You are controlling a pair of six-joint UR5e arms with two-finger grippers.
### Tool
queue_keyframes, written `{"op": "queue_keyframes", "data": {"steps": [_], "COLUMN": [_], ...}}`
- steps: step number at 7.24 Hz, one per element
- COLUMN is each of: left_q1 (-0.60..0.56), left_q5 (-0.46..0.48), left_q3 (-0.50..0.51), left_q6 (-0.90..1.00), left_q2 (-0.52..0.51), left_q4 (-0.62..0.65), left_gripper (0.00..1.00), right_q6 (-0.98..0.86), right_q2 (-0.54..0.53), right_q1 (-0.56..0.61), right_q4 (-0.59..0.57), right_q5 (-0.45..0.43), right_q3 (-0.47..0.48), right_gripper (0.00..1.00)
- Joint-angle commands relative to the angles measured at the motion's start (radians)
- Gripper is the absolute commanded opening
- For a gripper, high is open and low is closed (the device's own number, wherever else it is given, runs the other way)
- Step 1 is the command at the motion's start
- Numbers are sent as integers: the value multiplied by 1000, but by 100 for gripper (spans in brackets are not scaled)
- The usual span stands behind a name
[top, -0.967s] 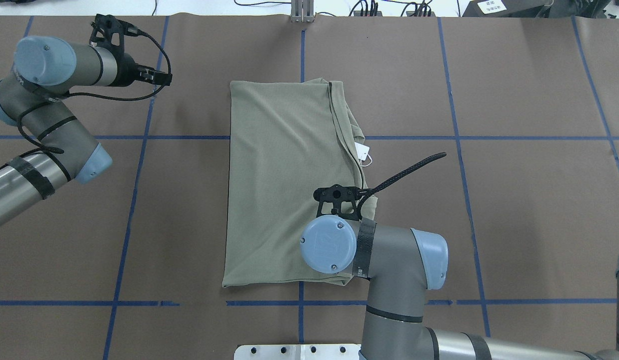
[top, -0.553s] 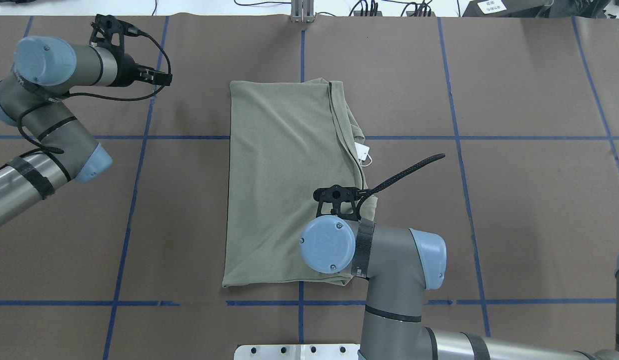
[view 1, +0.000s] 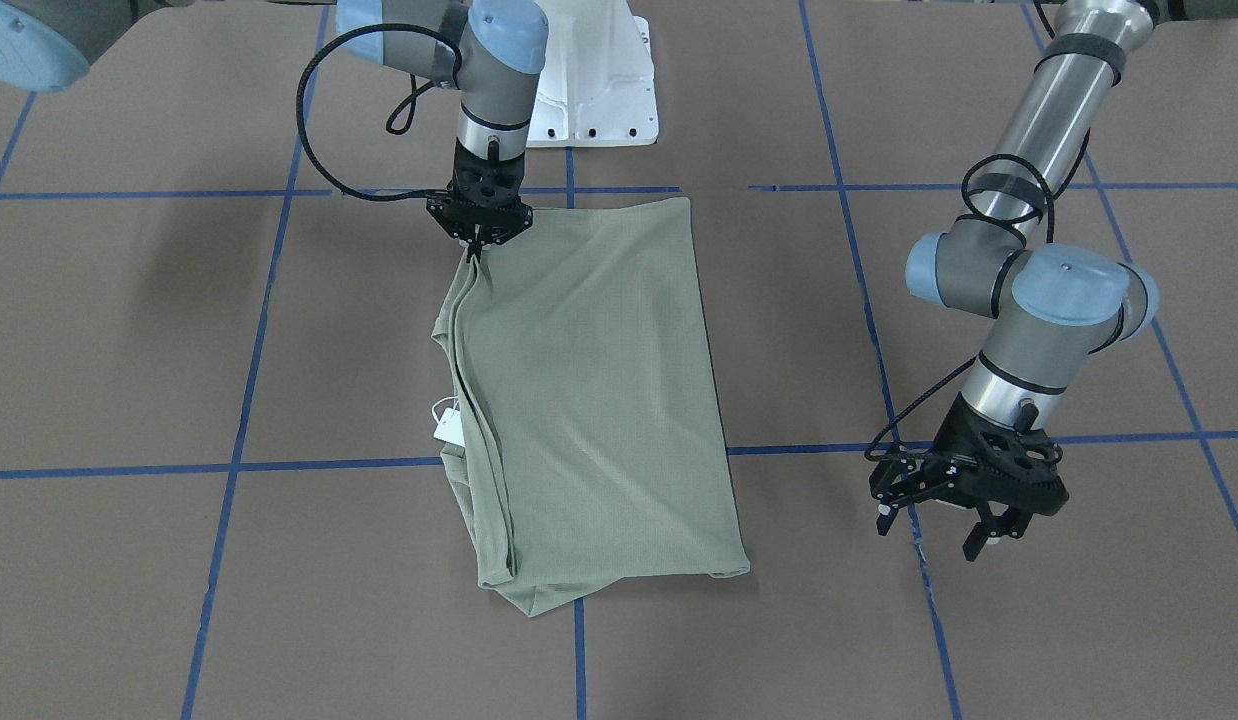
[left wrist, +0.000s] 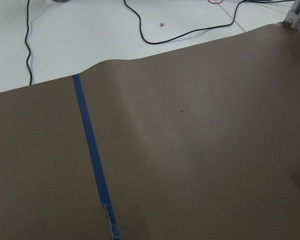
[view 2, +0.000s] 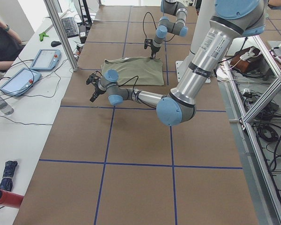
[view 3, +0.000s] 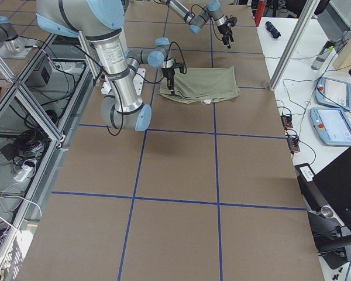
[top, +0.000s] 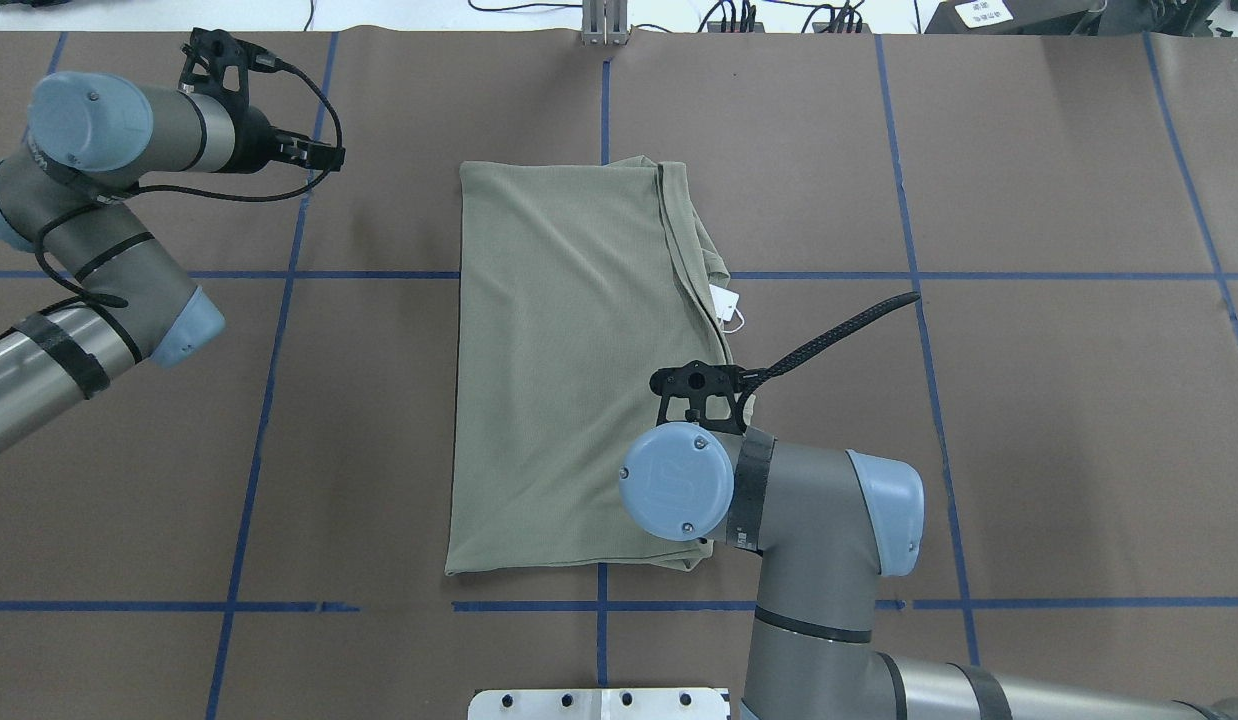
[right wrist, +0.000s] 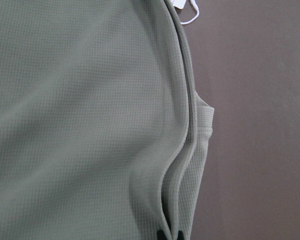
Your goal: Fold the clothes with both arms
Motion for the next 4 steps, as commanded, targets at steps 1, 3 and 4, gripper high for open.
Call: {"op": "queue_keyframes", "data": {"steps": [1,3,4], "left_q1": [5,9,9], "left_q5": [0,0,0], "left_q3": [-1,-1,-1], "left_q6": [-12,-12,-12], "left_q2": [0,0,0], "left_q4": [0,0,0], "left_gripper": [100,100,100], "right_q6": [-26,-33,-33], "right_q2": [-53,-69,-66], "right_q1": [5,2,2], "right_q4": [-2,7,33], "right_q5": [-11,-15,-15], "right_q3": [46,55,55], "right_gripper": [5,100,100]}}
